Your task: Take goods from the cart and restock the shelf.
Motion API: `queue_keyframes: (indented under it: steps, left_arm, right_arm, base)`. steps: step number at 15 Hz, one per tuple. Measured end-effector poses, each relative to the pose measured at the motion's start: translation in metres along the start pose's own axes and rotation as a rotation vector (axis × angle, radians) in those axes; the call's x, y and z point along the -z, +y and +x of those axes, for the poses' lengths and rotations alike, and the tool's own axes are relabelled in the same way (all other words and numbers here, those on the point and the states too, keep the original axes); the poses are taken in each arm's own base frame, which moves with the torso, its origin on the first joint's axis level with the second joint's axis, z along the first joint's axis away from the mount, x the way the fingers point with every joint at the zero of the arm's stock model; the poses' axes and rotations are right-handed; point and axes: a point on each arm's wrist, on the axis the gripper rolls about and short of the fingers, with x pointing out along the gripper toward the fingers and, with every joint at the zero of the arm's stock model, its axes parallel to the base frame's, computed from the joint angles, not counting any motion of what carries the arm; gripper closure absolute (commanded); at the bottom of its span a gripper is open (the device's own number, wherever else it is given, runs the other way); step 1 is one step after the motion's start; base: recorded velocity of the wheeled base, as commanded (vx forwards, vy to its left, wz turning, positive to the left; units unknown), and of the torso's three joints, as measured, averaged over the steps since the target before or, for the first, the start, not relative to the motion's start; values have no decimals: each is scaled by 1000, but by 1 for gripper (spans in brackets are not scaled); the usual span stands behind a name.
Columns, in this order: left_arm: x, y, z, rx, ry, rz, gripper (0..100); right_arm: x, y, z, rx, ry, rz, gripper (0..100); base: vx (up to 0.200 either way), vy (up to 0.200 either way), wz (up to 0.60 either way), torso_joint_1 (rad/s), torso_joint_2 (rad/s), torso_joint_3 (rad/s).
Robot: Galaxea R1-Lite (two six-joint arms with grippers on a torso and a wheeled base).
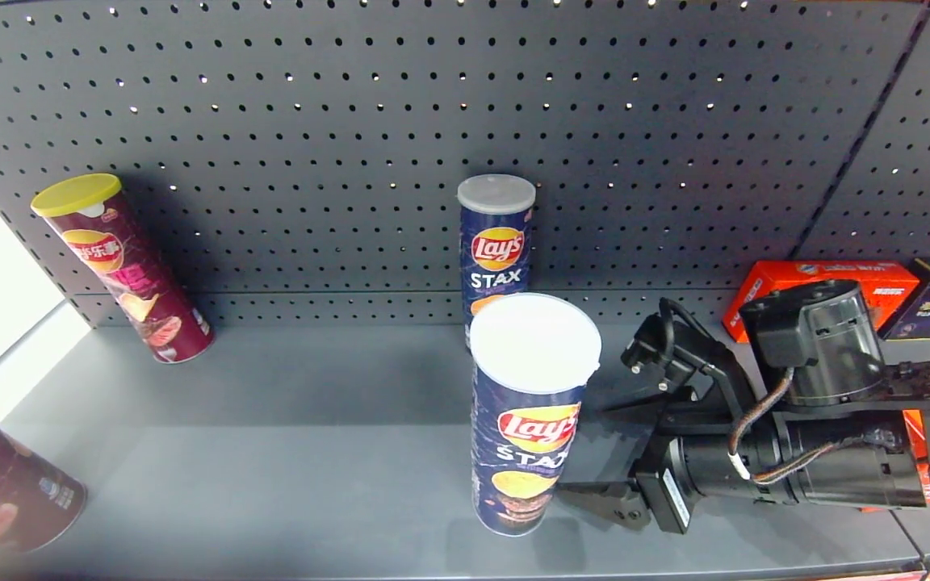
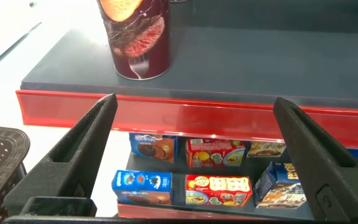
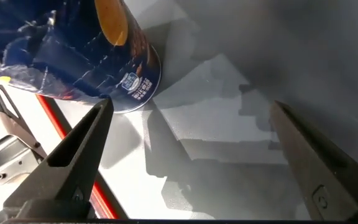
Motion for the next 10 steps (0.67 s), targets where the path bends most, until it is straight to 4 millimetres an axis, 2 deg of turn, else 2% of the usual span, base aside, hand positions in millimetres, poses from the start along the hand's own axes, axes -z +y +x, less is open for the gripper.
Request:
queue_keyframes:
  steps: [10]
  left_arm:
    - [0,0,0,0,0,0,0]
  right_arm:
    - [-1,0,-4,4,-10,-5,0]
  base:
    - [0,0,0,0,0,0]
